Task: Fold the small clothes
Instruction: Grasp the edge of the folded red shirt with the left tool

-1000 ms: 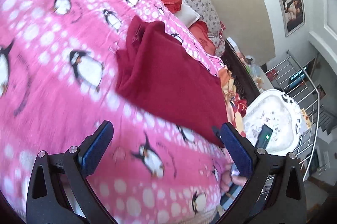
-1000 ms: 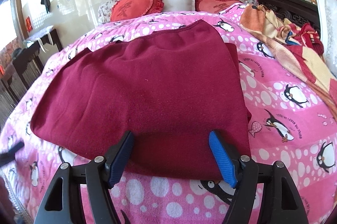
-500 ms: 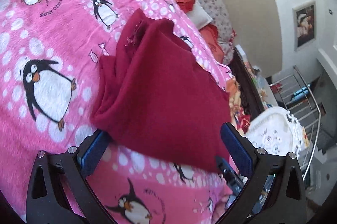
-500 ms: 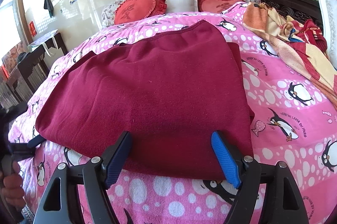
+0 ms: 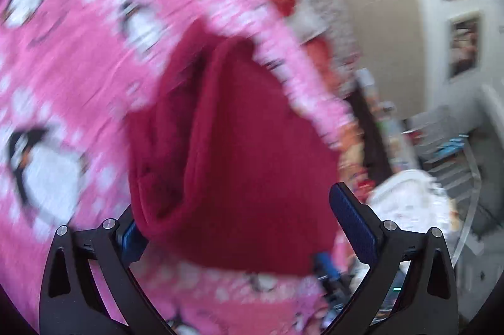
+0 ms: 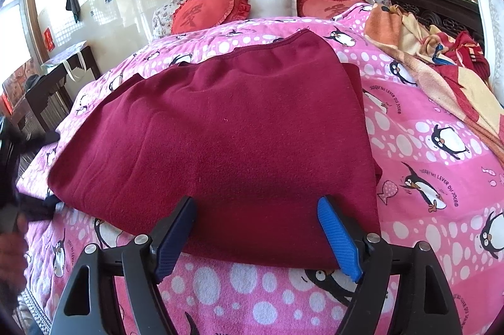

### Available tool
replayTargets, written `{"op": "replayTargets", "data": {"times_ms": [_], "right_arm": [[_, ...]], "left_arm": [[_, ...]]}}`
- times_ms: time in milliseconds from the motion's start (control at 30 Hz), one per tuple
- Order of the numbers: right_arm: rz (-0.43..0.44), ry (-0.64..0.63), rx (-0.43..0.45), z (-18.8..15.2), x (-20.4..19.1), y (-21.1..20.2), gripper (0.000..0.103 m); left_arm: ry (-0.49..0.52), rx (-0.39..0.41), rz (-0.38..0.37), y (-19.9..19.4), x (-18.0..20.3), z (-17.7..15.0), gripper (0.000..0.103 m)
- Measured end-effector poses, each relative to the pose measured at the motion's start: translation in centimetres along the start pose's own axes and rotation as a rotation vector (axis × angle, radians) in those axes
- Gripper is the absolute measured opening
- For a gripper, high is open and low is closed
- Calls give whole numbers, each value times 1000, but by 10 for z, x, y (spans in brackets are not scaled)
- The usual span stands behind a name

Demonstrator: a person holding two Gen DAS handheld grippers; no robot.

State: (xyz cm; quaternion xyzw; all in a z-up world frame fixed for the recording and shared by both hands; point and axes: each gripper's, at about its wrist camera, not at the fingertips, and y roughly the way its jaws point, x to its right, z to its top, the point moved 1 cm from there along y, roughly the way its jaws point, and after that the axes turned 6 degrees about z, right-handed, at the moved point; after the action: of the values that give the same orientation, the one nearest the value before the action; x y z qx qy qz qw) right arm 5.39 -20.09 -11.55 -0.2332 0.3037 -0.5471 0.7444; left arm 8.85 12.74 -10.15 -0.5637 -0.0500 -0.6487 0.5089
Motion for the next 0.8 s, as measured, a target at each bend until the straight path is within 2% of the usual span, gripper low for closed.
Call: {"op": "replayTargets", "data": {"times_ms": [67, 100, 200, 233, 367, 467, 567, 667, 700, 733, 800], "right_arm": [[2, 1, 1, 0, 0, 0, 78], [4, 3, 1, 0, 0, 0, 78], [9, 2, -1, 0, -1, 1, 79], [9, 1, -2, 0, -1, 1, 80], [6, -5, -6, 0, -1, 2, 80], [-2, -13, -12, 1, -3, 3, 81], [-5, -20, -16, 1, -4, 4, 82], [-4, -21, -18, 1, -3, 4, 83], [-7, -24, -21, 1, -4, 4, 84], [-11, -28, -24, 1, -5, 5, 84], [-21, -41, -36, 2, -7, 7, 86]], "left_arm": [[36, 65, -87, -13, 3, -2, 102], [46, 72, -90, -15, 2, -3, 102], [60, 32, -6, -5, -10, -6, 101], [63, 21, 38, -1, -14, -5, 93], [82, 58, 78, -3, -16, -2, 92], [150, 79, 137, 1, -16, -9, 85], [143, 89, 114, -1, -20, -11, 84], [118, 84, 102, 2, -25, -9, 64], [104, 77, 101, 3, -27, -8, 48], [82, 61, 98, 5, -31, -8, 36], [61, 64, 102, 4, -34, -8, 25]]}}
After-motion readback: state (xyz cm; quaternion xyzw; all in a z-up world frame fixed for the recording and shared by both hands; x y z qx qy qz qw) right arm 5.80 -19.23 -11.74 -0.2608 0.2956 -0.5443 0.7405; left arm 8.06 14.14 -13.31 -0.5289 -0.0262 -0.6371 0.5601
